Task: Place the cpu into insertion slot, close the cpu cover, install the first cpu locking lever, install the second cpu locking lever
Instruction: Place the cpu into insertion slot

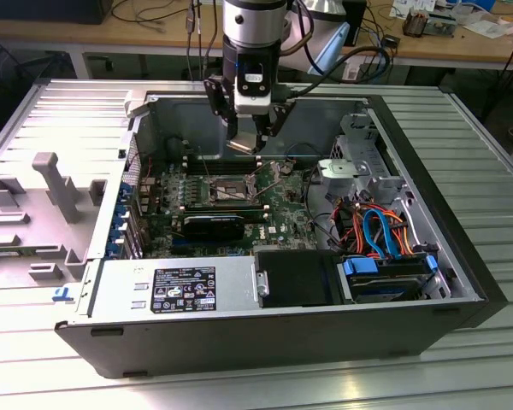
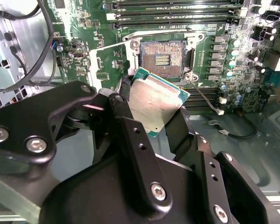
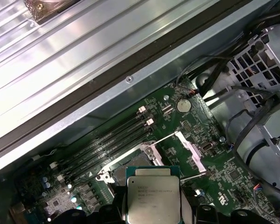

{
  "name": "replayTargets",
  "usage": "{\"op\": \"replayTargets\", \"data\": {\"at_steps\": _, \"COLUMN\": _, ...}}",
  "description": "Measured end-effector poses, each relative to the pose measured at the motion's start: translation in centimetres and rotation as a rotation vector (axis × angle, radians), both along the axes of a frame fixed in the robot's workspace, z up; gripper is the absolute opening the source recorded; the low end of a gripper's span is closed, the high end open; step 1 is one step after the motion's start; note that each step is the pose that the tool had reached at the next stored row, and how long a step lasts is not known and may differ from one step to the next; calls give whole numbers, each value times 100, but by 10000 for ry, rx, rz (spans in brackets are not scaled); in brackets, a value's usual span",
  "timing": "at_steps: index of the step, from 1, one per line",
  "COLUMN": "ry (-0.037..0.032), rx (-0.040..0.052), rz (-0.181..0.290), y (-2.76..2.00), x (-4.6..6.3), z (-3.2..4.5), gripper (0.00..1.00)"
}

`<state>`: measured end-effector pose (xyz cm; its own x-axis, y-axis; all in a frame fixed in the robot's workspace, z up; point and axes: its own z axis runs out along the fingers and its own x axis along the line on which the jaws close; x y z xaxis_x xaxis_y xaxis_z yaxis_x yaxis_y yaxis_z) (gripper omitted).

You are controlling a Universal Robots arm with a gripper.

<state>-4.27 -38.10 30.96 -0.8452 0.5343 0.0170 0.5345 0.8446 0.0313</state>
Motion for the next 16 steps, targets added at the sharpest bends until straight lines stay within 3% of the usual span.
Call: {"op": "replayTargets", "data": {"at_steps": 16, "ry": 0, "rx": -3, "rz": -940, "y": 0, "x": 0, "z": -11, "gripper": 54}}
